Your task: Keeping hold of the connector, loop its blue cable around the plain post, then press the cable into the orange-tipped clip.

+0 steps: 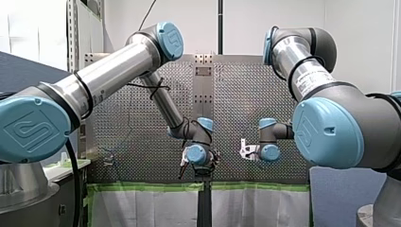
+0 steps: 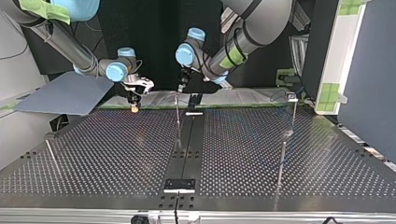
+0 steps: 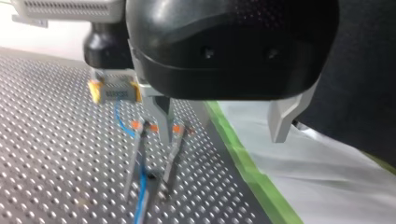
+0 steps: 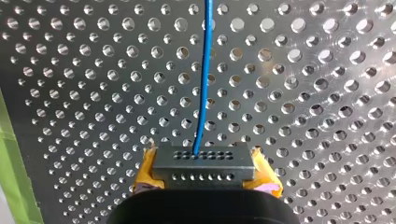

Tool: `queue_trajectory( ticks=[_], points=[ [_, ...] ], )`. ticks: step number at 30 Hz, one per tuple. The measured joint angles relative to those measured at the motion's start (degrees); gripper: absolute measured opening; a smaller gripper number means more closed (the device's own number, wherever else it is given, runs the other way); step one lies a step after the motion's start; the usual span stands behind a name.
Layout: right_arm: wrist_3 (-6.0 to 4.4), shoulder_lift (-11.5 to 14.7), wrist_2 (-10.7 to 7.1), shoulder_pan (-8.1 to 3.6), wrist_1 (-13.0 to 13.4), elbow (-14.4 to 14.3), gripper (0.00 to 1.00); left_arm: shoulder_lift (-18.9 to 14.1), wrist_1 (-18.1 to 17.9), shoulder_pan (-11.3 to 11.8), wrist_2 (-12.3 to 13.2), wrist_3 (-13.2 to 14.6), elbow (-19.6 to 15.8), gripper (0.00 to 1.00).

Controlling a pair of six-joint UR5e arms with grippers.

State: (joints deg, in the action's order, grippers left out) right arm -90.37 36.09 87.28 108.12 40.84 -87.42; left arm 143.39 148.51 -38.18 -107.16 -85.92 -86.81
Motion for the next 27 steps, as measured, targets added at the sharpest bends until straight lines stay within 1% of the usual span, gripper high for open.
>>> queue_trajectory(
  ticks=[11, 20, 27],
  points=[
    [0.08, -0.02, 0.00, 0.18, -0.48, -0.02, 0.02, -0.49, -1.54, -1.87, -0.02, -0.81, -0.01, 1.00],
    [0.09, -0.01, -0.08, 0.16, -0.57, -0.01, 0.02, -0.53, -2.48, -2.50, -0.02, -1.31, -0.03, 1.00],
    [0.06, -0.02, -0.09, -0.03, -0.52, 0.00, 0.02, -0.54, -3.09, -3.09, -1.42, -1.37, -0.01, 1.00]
  ],
)
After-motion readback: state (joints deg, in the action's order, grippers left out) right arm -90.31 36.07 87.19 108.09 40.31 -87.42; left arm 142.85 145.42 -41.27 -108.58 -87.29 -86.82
